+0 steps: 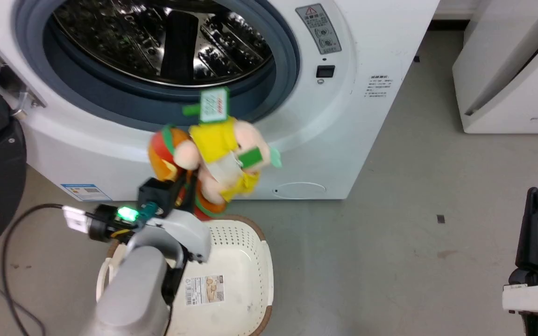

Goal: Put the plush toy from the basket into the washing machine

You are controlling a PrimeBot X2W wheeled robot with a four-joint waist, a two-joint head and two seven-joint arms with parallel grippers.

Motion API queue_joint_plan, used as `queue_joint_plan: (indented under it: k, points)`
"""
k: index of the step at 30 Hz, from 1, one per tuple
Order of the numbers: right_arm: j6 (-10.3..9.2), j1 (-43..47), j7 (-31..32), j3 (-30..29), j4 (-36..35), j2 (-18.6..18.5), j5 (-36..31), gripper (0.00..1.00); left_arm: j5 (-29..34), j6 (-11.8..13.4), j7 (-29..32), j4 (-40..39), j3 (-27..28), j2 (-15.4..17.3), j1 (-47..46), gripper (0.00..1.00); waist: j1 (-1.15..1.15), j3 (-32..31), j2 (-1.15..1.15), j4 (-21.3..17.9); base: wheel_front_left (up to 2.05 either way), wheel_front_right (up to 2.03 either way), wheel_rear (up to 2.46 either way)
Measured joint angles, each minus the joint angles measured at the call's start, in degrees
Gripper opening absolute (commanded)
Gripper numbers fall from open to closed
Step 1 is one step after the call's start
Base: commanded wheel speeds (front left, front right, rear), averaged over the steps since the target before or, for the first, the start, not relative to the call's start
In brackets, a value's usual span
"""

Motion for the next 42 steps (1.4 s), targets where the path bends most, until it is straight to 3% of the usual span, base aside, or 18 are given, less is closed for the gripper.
queue_joint_plan:
  k: [5, 12, 35, 42]
  points:
    - [0.0, -0.9, 0.0, 0.1, -0.2, 0.0, 0.0, 1.0, 0.2, 1.6, 0.0, -3.8, 3.4, 1.8, -1.9, 0.0, 0.0, 2.2, 0.0, -1.0, 0.0, 0.0, 0.0]
    - [0.0, -5.0, 0.0, 0.9, -0.9, 0.0, 0.3, 1.0, 0.8, 2.3, 0.0, -4.8, 8.0, 5.0, -11.8, 0.0, 0.01, 7.8, 0.0, -3.2, 0.0, 0.0, 0.0]
    - [0.0, -13.4, 0.0, 3.1, -1.9, 0.0, 6.4, 1.0, 4.1, 3.8, 0.0, 9.4, 13.3, 17.5, -44.0, 0.0, 0.02, 28.7, 0.0, -14.9, 0.0, 0.0, 0.0]
    - [0.0, -14.1, 0.0, 3.2, -1.9, 0.0, 6.9, 1.0, 4.4, 3.9, 0.0, 14.2, 13.2, 19.0, -49.3, 0.0, 0.02, 31.7, 0.0, -17.2, 0.0, 0.0, 0.0]
